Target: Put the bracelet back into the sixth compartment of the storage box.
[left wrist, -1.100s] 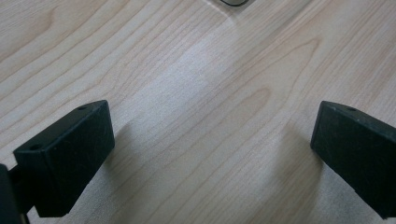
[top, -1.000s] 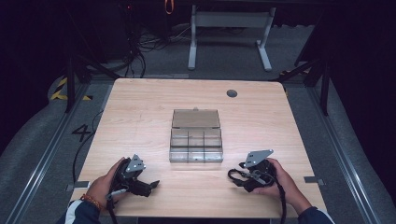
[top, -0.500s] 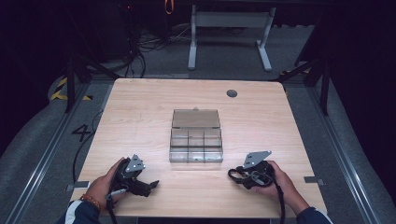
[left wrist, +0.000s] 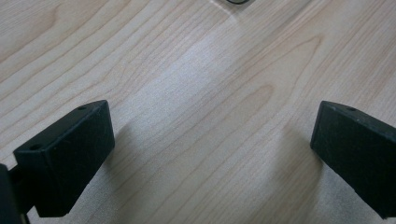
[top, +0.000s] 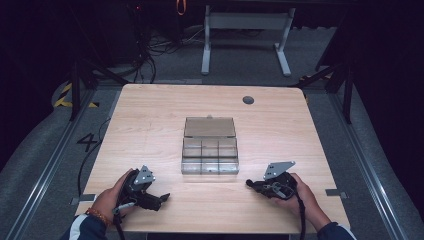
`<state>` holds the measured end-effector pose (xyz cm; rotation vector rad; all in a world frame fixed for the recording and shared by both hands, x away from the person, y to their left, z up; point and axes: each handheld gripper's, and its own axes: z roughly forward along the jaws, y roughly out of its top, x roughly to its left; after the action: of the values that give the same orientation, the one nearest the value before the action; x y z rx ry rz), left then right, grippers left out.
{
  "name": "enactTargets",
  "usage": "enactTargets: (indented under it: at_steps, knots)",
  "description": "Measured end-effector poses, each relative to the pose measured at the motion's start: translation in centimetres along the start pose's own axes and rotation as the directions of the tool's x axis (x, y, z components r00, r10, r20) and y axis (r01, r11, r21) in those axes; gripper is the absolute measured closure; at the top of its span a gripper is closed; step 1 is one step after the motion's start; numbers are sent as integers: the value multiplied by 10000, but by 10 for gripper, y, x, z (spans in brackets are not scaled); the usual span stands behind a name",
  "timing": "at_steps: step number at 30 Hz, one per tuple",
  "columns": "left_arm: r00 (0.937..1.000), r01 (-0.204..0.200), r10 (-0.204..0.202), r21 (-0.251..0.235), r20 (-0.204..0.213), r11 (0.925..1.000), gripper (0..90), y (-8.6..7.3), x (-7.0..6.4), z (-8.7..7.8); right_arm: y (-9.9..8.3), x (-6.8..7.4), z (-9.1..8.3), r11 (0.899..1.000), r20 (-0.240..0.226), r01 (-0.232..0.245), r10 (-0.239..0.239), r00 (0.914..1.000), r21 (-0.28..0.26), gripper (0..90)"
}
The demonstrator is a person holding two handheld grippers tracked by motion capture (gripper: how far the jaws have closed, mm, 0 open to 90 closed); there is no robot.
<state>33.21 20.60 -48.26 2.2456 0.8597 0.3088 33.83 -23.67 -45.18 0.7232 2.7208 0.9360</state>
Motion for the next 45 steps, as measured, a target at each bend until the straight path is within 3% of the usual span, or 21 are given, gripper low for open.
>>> enactTargets:
  at_steps: [27, 45]
  knots:
    - [10000, 7, -7, -19, 2, 10000, 1, 0, 1, 0, -1, -1, -17, 9981, 21, -90, 91, 10000, -617, 823]
    - [10000, -20, 20, 2, 25, 10000, 1, -1, 1, -1, 6, 0, -27, 9966, 241, 185, -166, 9996, -803, 823]
